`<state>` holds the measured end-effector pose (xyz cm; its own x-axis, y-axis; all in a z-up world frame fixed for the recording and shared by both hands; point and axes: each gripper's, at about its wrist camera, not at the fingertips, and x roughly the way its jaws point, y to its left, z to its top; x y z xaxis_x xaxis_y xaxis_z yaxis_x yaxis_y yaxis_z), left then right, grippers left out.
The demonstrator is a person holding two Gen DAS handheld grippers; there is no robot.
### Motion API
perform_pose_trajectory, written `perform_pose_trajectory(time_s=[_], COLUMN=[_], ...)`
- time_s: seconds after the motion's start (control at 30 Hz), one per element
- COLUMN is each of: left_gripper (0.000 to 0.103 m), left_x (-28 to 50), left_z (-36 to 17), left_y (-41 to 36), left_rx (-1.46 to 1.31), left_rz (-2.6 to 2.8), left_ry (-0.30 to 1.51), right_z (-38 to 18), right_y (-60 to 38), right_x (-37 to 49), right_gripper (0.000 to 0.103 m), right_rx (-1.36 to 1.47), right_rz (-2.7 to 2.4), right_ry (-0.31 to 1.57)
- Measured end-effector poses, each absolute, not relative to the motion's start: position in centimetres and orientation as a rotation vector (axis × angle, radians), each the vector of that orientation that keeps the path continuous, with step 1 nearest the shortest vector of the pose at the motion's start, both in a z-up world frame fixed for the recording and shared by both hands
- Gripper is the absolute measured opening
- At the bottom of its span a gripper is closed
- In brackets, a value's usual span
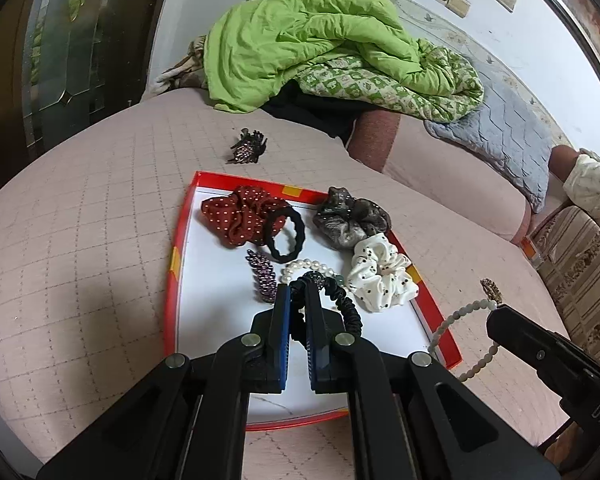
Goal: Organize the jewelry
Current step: 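Carry the hair tie and blue bead bracelet toward the tray with both grippers, then lower the hair tie and blue bracelet into the tray and open both grippers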
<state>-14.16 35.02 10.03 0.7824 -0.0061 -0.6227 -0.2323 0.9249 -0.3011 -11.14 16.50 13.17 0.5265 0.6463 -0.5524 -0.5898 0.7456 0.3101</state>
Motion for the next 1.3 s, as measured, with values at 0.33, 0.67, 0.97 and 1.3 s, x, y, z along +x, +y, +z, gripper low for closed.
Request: perform_pose_trajectory(time_s=[0.33,0.67,0.97,1.3], left_gripper=[0.006,0.006,0.007,0.007], left_x=[-14.6,-14.3,-13.0,-11.6], left_z=[9.4,8.1,6.2,5.4], left_y=[36.4,37.6,38.2,38.0], left_rx=[-0.39,-0.395,-0.386,-0.393], left_rz=[0.166,0.214,0.25,0.255], left_ry=[0.685,0.737,0.81,0.839], right_z=[12.8,11.6,8.4,6.4], right_y=[17.2,20.3,20.7,18.8], right_x=[-10.6,-9.8,-8.1,-5.6], right_gripper=[0.006,0.006,0.007,0.007], right_rx=[0.107,0.114,0.099,0.086], right_rz=[0.752,0.81,0.768,0.679], right_ry=[0.715,0.767,0.834,0.867])
